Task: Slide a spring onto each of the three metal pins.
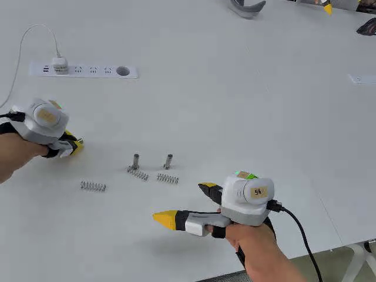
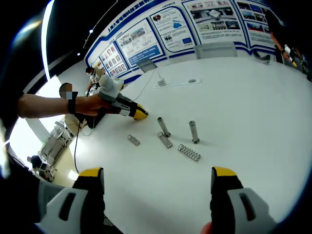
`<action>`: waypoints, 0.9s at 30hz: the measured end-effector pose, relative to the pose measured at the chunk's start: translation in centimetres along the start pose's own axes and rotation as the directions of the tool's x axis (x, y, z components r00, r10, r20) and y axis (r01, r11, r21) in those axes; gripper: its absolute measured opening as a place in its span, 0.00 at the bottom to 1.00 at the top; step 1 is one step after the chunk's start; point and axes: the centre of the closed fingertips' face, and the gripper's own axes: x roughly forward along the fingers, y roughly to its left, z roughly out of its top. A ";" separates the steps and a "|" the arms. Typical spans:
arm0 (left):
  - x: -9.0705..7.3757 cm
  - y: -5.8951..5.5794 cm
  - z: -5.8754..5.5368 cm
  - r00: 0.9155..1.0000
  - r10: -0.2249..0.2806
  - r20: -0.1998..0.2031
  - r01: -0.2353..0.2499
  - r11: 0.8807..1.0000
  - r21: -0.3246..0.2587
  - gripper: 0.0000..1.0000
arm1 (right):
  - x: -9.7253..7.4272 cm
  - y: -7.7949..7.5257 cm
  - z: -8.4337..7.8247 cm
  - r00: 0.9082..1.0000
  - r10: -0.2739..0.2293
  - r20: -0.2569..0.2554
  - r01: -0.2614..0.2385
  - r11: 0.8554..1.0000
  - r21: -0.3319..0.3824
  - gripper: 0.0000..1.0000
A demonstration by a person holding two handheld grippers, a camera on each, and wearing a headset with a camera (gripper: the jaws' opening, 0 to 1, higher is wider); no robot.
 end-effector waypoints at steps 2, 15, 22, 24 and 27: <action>0.0 -0.1 0.1 1.000 0.002 -0.009 -0.002 1.000 0.025 0.12 | 0.1 0.1 -0.1 1.000 0.003 -0.003 -0.003 1.000 -0.001 0.92; 0.3 -0.3 -0.1 0.995 0.009 -0.097 -0.003 0.998 0.062 0.08 | 0.0 0.1 0.1 1.000 0.005 0.001 -0.005 1.000 0.006 0.91; -0.4 -1.1 -0.2 0.998 0.009 -0.056 -0.012 0.999 -0.051 0.07 | -0.7 -0.6 0.6 1.000 -0.012 0.013 0.011 1.000 0.012 0.91; -0.9 -1.3 -0.1 0.999 0.018 -0.044 -0.020 0.998 -0.062 0.07 | -0.8 -0.7 0.6 1.000 -0.017 0.016 0.016 1.000 0.014 0.91; -1.6 -1.5 0.1 0.999 0.031 -0.022 -0.032 0.996 -0.082 0.07 | -0.8 -0.8 0.6 1.000 -0.018 0.016 0.018 1.000 0.015 0.91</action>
